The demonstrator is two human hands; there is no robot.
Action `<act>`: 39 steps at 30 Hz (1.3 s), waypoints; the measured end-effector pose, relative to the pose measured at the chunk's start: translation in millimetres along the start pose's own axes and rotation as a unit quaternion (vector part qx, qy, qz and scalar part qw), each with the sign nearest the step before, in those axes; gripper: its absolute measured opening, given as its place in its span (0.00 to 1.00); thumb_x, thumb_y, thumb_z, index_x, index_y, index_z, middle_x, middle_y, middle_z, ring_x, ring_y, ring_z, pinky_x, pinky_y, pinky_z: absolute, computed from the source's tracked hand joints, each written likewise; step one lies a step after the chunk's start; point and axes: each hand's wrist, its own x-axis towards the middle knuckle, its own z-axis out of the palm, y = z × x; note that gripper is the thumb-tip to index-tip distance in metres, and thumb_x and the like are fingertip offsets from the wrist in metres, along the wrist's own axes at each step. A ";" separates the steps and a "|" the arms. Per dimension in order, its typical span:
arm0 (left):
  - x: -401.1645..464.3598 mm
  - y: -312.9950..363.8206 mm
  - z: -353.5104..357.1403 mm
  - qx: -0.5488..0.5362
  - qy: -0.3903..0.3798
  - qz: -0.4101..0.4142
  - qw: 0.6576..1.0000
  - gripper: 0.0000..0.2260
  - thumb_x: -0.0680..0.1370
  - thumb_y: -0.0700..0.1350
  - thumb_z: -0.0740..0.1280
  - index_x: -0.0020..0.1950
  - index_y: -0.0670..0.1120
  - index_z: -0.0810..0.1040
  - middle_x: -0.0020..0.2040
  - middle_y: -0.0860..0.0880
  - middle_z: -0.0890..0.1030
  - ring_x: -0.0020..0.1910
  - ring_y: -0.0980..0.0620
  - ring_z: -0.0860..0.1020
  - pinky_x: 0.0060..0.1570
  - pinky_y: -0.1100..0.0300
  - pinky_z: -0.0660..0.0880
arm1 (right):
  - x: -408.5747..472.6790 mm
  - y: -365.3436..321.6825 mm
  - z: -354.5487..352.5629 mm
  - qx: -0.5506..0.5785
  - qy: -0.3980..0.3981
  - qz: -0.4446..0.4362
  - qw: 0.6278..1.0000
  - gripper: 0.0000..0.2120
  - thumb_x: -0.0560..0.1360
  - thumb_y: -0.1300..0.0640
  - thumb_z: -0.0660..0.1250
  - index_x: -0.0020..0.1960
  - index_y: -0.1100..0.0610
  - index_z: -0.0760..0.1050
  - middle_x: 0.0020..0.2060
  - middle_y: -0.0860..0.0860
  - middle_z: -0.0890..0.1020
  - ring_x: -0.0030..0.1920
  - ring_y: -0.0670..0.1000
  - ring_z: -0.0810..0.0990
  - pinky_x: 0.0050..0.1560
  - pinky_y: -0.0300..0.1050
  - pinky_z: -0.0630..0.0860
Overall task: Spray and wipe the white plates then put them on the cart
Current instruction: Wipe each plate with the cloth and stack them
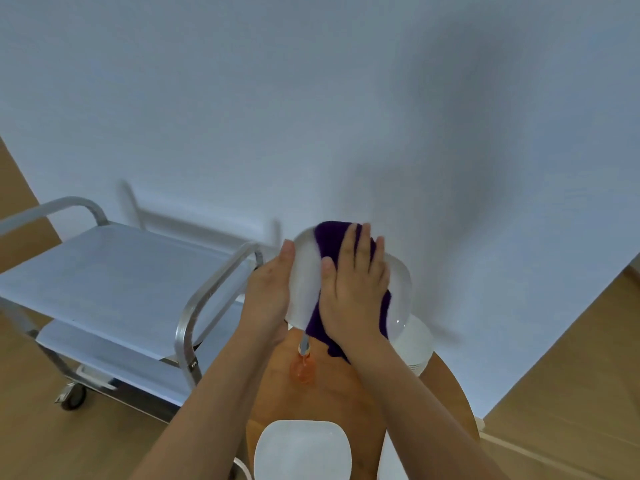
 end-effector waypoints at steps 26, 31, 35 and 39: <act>-4.4 -6.8 0.7 -0.128 0.175 0.080 0.973 0.20 0.79 0.59 0.61 0.29 0.59 0.83 0.31 0.58 0.82 0.33 0.59 0.82 0.34 0.61 0.79 | -1.4 33.9 -1.3 0.480 0.053 0.393 0.783 0.33 0.75 0.47 0.66 0.74 0.50 0.54 0.67 0.53 0.70 0.61 0.55 0.75 0.60 0.54 0.75; -3.6 -28.1 19.1 -0.160 0.143 -0.019 0.976 0.19 0.77 0.65 0.59 0.53 0.53 0.78 0.44 0.53 0.85 0.42 0.53 0.84 0.36 0.60 0.80 | -12.3 14.8 8.9 0.692 0.080 0.494 0.520 0.21 0.72 0.60 0.71 0.63 0.53 0.70 0.48 0.52 0.80 0.43 0.52 0.81 0.36 0.46 0.78; -3.5 -31.1 -16.1 -0.037 0.012 0.012 0.999 0.13 0.80 0.57 0.58 0.54 0.52 0.78 0.46 0.52 0.85 0.46 0.54 0.84 0.46 0.57 0.79 | -2.5 37.9 -9.5 0.675 0.048 0.421 0.604 0.13 0.71 0.64 0.69 0.54 0.53 0.76 0.40 0.50 0.80 0.35 0.48 0.79 0.33 0.43 0.76; 9.0 -0.5 -49.9 0.075 -0.138 -0.037 0.987 0.16 0.77 0.55 0.63 0.59 0.49 0.79 0.45 0.46 0.85 0.42 0.50 0.83 0.46 0.54 0.77 | 10.4 58.3 -30.4 0.608 -0.032 0.326 0.723 0.14 0.69 0.64 0.71 0.53 0.54 0.77 0.38 0.51 0.81 0.31 0.46 0.79 0.29 0.40 0.75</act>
